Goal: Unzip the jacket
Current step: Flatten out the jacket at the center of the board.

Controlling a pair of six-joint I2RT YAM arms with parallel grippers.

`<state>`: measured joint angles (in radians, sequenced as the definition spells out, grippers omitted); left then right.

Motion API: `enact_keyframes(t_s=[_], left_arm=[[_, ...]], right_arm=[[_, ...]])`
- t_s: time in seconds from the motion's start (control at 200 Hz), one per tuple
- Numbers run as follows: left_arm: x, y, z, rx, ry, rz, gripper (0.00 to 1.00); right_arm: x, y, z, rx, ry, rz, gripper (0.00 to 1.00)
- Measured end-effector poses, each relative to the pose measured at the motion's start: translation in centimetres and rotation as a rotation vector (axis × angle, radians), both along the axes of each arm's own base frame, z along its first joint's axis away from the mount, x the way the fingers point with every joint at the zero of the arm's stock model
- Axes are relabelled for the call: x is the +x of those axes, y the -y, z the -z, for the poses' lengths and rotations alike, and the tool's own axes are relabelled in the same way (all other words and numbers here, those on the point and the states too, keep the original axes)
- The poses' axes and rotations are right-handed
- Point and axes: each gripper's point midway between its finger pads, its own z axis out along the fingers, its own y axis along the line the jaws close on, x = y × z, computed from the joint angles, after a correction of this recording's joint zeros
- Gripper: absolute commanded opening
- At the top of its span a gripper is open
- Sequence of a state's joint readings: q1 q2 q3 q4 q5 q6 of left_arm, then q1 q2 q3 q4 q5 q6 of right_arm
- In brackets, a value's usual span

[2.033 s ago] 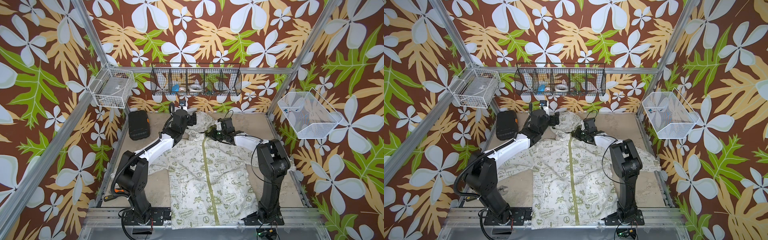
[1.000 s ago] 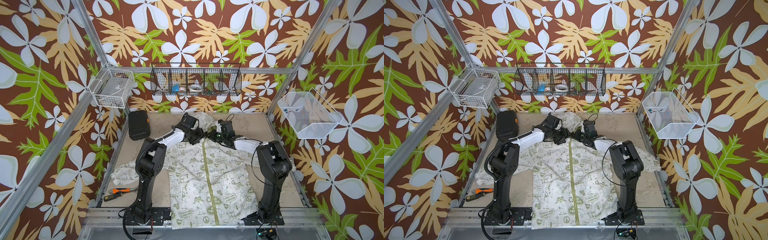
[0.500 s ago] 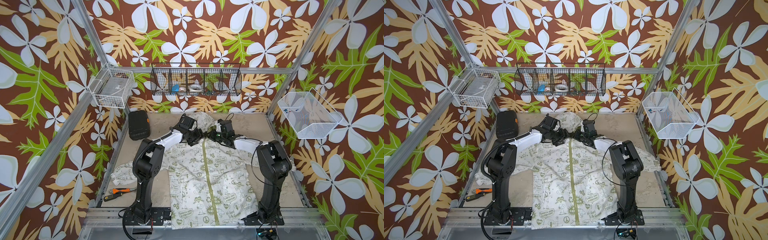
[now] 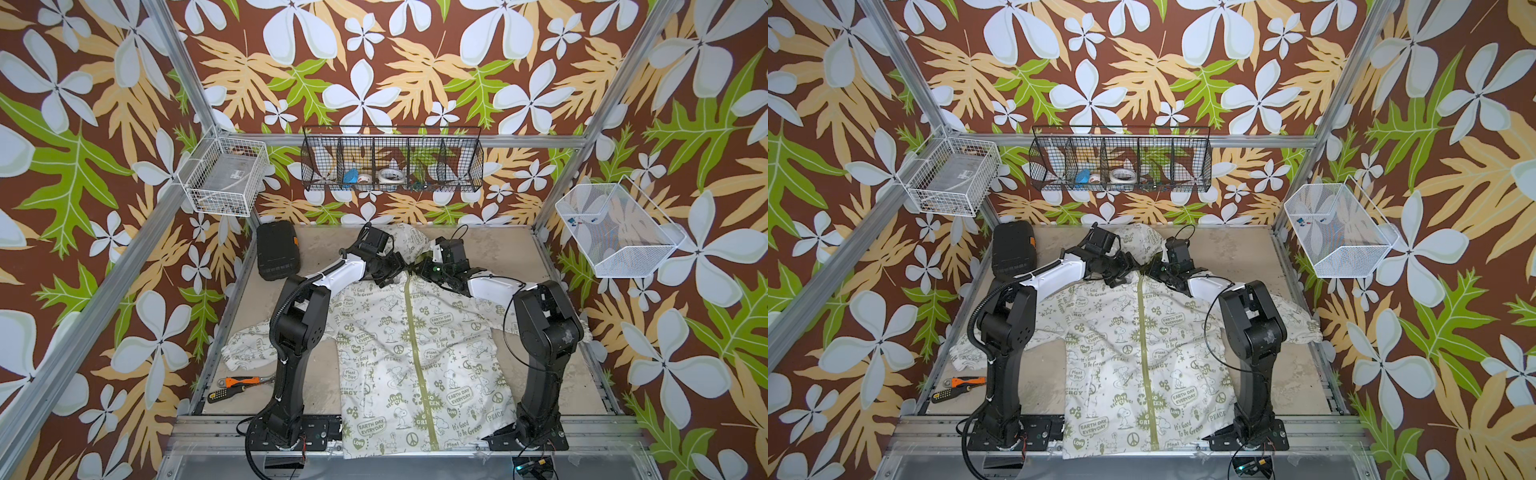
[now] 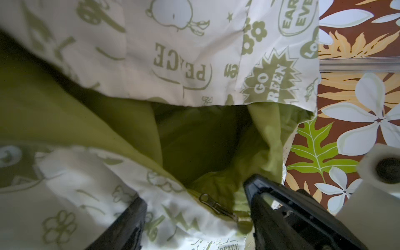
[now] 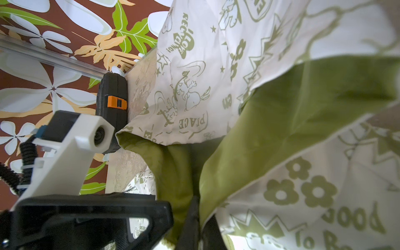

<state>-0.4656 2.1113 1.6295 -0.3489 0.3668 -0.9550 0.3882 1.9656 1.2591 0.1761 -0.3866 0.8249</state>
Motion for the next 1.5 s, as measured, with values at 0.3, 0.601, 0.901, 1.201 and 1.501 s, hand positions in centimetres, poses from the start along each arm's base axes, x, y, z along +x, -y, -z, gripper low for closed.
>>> enact_keyframes(t_s=[0.3, 0.601, 0.901, 1.201, 1.501], left_arm=[[-0.4, -0.4, 1.0, 0.006, -0.011, -0.002, 0.69], [0.8, -1.5, 1.0, 0.011, -0.005, -0.030, 0.78], [1.4, -1.3, 2.0, 0.008, -0.024, -0.024, 0.85], [2.6, -1.6, 1.2, -0.012, -0.009, -0.034, 0.95], [2.3, -1.5, 1.3, -0.024, -0.020, -0.022, 0.69]], right_arm=[[-0.3, 0.1, 0.4, -0.012, -0.023, -0.002, 0.00], [0.0, 0.0, 0.0, -0.017, -0.011, -0.008, 0.00], [0.1, 0.0, -0.1, -0.019, -0.010, -0.010, 0.00], [0.1, 0.0, -0.1, -0.021, -0.008, -0.010, 0.00], [0.2, 0.0, 0.0, -0.022, -0.010, -0.010, 0.00]])
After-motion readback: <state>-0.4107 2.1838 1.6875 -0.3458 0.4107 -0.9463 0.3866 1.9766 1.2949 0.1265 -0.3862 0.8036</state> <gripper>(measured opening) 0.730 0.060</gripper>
